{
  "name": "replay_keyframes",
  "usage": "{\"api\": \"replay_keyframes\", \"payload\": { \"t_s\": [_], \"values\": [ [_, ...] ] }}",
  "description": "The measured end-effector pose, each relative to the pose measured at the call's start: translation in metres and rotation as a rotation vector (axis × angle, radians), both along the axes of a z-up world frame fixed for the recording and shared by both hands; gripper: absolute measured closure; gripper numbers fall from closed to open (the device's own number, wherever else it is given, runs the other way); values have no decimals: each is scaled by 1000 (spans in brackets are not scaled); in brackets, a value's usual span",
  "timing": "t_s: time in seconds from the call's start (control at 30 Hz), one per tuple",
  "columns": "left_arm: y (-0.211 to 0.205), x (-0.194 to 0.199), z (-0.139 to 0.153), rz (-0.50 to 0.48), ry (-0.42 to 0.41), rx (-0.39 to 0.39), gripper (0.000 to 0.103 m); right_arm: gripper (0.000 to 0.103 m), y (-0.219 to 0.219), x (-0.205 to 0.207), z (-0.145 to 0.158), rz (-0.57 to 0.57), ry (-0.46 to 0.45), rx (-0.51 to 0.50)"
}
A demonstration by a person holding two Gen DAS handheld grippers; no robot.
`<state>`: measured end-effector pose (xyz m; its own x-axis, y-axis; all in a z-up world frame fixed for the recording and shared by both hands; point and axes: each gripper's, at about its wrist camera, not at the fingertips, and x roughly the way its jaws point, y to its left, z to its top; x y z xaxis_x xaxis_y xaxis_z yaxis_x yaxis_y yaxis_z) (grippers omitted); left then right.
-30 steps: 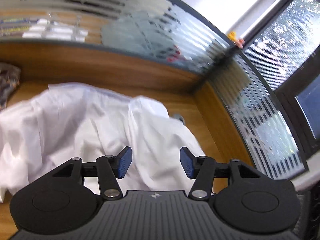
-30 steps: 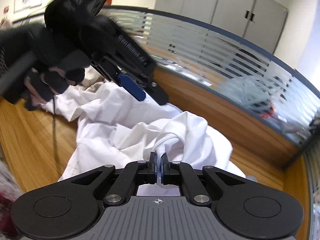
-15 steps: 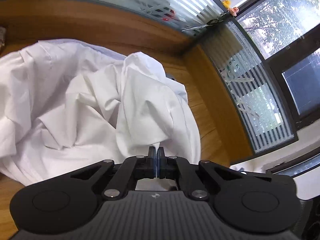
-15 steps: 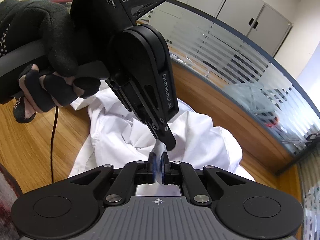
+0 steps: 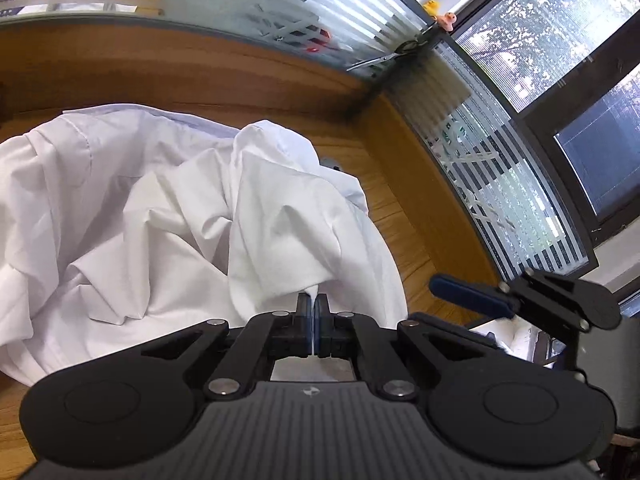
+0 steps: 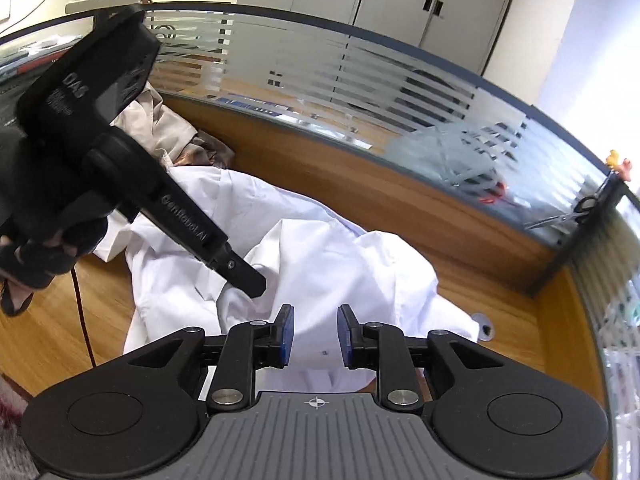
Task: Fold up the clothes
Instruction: 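Open the right gripper and regrasp the shirt fabric near the left gripper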
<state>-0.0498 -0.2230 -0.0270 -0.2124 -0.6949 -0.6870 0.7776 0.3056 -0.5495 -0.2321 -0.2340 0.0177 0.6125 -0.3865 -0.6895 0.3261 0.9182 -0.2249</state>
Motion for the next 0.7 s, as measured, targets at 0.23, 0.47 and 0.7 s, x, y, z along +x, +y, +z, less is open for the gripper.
{"api": "replay_keyframes", "payload": {
  "t_s": [0.23,0.47,0.7],
  "values": [
    [1,-9,3,12,-34,-1,102,62,-9,22,-21,56,67,-54],
    [3,-19,1,-13,-136,20,102,71,-28,31,-32,-1,36,-117],
    [16,-13,-8,31,-178,49,102,86,-60,14,-24,-119,-45,19]
  ]
}}
